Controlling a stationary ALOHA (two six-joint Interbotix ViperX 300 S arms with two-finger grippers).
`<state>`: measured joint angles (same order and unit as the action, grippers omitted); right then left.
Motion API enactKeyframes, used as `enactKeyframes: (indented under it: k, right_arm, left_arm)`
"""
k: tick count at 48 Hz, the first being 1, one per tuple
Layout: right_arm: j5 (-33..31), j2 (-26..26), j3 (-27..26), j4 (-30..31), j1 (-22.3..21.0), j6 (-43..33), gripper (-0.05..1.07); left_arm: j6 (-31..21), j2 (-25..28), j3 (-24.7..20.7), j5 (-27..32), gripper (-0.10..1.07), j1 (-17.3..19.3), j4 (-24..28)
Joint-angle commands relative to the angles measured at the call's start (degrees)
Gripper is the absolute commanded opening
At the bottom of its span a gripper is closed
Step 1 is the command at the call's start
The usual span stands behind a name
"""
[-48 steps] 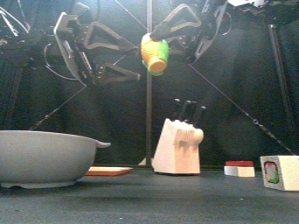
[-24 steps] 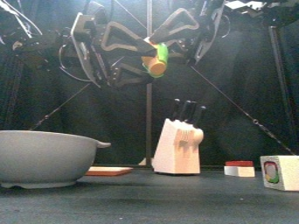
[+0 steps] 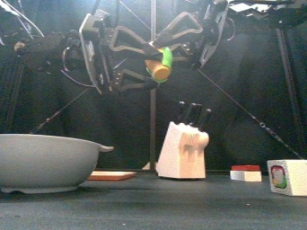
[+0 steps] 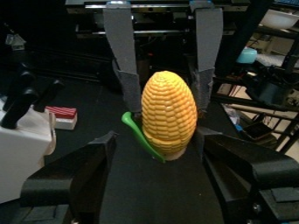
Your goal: Regrasp corn
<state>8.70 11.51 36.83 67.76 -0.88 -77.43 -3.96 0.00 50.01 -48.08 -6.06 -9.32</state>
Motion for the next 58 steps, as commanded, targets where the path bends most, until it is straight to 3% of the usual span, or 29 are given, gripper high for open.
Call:
enactKeyframes:
  k: [1, 14, 28, 38, 49, 58]
  right_arm:
    - [0.35, 1.76, -0.53, -0.09, -0.18, 0.09, 0.70]
    - [0.35, 1.76, -0.53, -0.09, -0.18, 0.09, 0.70]
    - [0.35, 1.49, -0.62, -0.09, -0.18, 0.09, 0.70]
    - [0.44, 0.79, -1.14, -0.09, -0.18, 0.09, 0.70]
    - [0.44, 0.09, -1.67, -0.09, -0.18, 0.09, 0.70]
    - [0.44, -0.18, -1.76, -0.18, -0.18, 0.09, 0.70]
  left_arm:
    - [0.09, -0.79, -0.70, -0.53, 0.93, 0.18, 0.97]
    - [0.00, -0.79, -0.88, -0.53, 0.81, 0.18, 7.21]
    - [0.00, -0.79, -1.05, -1.32, 0.70, 0.35, 7.12]
    - [-0.18, -0.44, -0.79, -4.57, 0.73, 0.26, 7.12]
    - [-0.18, 0.35, -1.05, -5.98, 0.85, 0.35, 7.12]
    - [-0.26, 0.00, -0.53, -7.47, 0.86, 0.26, 7.12]
